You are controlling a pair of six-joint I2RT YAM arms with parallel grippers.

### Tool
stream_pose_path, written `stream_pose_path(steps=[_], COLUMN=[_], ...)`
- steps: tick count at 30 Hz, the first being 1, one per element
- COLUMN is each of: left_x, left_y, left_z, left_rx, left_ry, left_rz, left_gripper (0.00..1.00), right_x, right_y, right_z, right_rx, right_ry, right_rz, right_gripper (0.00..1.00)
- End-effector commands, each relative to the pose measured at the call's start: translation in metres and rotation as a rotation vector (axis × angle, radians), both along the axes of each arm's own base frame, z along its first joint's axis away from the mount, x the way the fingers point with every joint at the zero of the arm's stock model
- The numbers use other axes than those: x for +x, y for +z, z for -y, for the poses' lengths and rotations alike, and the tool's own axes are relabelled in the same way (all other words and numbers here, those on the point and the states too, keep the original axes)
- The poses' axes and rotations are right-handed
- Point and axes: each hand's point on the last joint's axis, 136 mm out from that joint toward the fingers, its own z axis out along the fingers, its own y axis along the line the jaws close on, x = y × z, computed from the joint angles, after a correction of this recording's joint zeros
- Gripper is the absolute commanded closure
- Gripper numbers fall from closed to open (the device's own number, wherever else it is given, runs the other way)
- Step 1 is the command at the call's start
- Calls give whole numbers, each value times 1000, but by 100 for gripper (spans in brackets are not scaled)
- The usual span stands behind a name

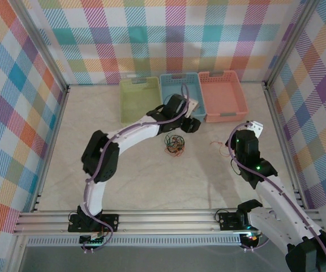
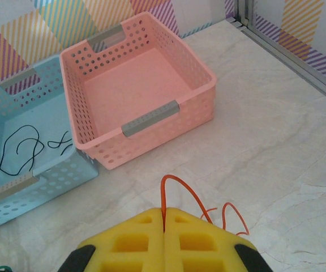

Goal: Untangle the cables

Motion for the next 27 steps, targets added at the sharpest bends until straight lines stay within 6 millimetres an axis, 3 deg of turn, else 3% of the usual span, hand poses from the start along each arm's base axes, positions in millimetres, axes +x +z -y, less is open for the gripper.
stream_pose_path(steps=[1, 5, 10, 20, 27], left_x=[-34, -40, -42, -38, -36], left_y=[-43, -63, -79, -104, -115], left_z=[21, 46, 63, 84, 86], left_rx=[64, 83, 115, 113, 136], left_ry=[-66, -57, -12, 69, 83], left_rz=[-247, -348, -371, -392, -408], left_gripper=[41, 42, 41, 41, 47], right_x=[-2, -2, -1, -1, 0], right_y=[3, 3, 2, 1, 2], right_z=[5, 5, 4, 2, 1], right_rx=[18, 22, 30, 34, 35], right_ry=[-28, -29, -20, -7, -4], right_rz=[14, 14, 15, 14, 16], right_gripper=[100, 100, 100, 100, 100])
